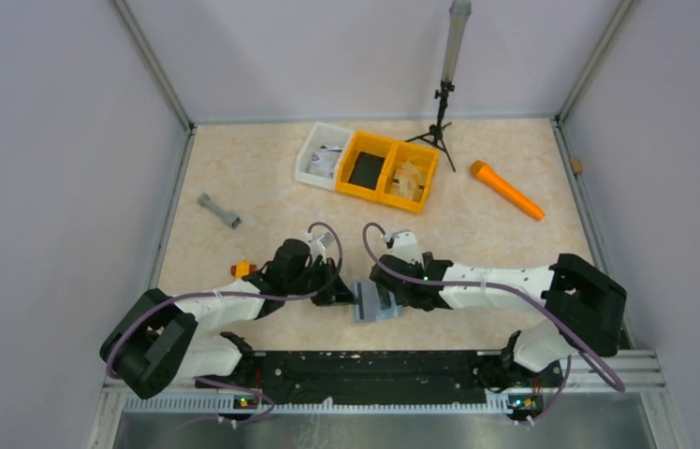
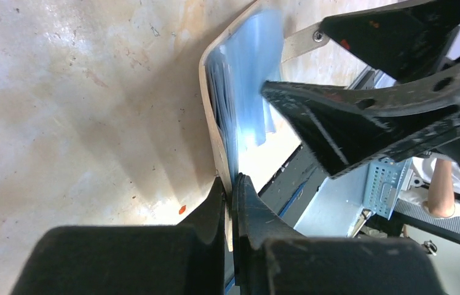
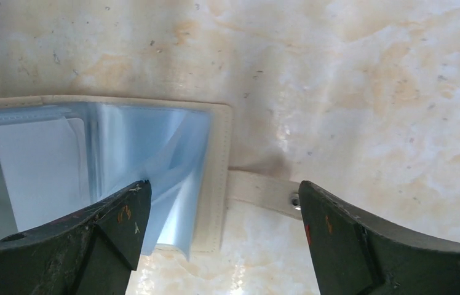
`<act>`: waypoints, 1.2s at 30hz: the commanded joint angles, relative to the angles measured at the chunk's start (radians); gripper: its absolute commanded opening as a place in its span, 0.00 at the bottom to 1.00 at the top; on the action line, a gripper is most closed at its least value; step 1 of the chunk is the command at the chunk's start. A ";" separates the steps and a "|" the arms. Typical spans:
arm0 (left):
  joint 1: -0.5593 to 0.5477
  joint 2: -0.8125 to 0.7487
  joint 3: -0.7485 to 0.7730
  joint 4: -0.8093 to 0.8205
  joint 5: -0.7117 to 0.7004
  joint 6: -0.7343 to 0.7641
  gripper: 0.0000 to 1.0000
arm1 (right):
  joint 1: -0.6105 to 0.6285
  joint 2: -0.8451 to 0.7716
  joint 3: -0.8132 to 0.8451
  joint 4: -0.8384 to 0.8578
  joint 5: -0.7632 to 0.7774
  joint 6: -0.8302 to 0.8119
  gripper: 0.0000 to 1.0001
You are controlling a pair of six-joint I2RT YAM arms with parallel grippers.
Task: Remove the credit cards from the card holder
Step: Remove the credit card from the card holder.
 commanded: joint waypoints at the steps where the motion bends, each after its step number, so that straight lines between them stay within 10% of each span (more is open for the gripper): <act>1: -0.002 -0.025 0.036 -0.037 -0.001 0.034 0.00 | 0.007 -0.113 0.020 -0.119 0.100 0.014 0.91; 12: -0.001 -0.038 0.072 -0.111 -0.022 0.057 0.00 | 0.004 -0.382 -0.014 -0.178 0.054 -0.019 0.90; 24: -0.001 -0.035 0.045 -0.053 -0.018 0.039 0.00 | 0.003 -0.341 -0.160 0.454 -0.364 0.010 0.40; 36: 0.000 -0.022 0.036 -0.069 -0.039 0.052 0.09 | -0.049 -0.248 -0.313 0.482 -0.320 0.116 0.16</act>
